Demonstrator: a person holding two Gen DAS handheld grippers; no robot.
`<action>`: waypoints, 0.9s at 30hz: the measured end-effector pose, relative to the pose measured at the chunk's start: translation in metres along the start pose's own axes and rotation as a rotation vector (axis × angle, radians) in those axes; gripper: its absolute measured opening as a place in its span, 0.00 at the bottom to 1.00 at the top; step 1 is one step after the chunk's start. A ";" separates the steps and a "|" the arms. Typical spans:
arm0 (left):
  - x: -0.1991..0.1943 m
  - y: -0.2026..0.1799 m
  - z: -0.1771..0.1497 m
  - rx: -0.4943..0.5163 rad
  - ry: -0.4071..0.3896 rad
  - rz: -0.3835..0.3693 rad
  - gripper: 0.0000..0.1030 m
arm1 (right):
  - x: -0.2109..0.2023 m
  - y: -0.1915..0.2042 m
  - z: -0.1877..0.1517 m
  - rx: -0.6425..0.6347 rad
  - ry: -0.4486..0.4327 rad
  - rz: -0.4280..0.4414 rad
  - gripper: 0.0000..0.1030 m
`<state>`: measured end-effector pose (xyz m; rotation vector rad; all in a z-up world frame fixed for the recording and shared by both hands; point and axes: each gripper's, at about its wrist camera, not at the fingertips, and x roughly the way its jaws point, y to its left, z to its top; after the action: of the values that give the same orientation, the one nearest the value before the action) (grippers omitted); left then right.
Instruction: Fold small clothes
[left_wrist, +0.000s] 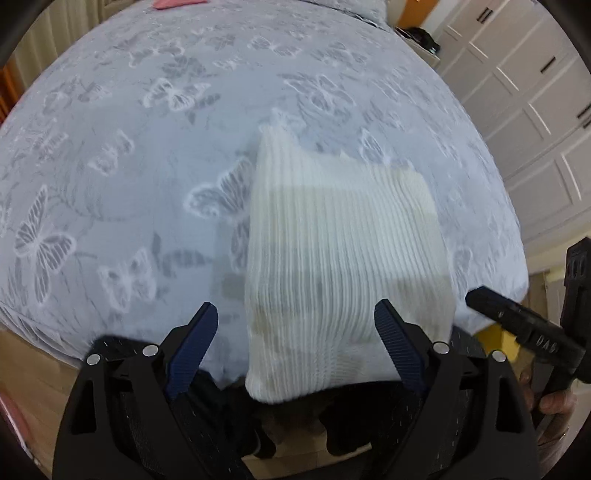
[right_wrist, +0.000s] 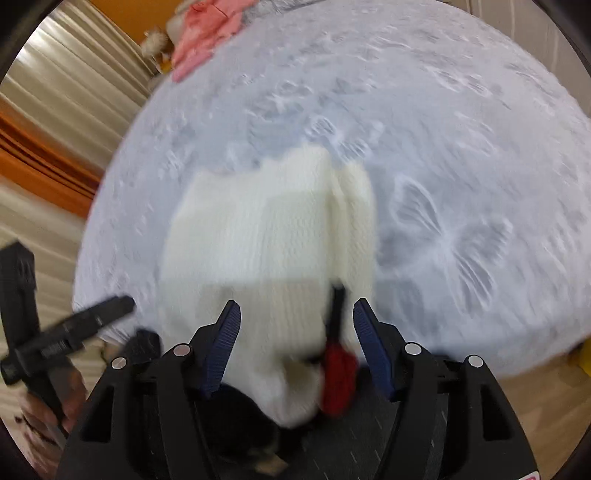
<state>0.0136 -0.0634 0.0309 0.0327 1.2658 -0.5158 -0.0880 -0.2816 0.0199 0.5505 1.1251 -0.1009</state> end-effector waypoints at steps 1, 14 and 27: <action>-0.001 -0.002 0.003 0.008 -0.011 0.019 0.82 | 0.009 0.003 0.005 0.000 0.002 0.014 0.60; 0.039 -0.009 0.021 0.026 -0.001 -0.015 0.83 | 0.058 -0.037 0.019 0.005 0.056 -0.107 0.42; 0.130 0.041 0.025 -0.290 0.117 -0.294 0.90 | 0.092 -0.066 0.024 0.208 0.052 0.139 0.45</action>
<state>0.0782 -0.0804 -0.0900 -0.3765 1.4590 -0.5832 -0.0504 -0.3315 -0.0776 0.8195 1.1306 -0.0840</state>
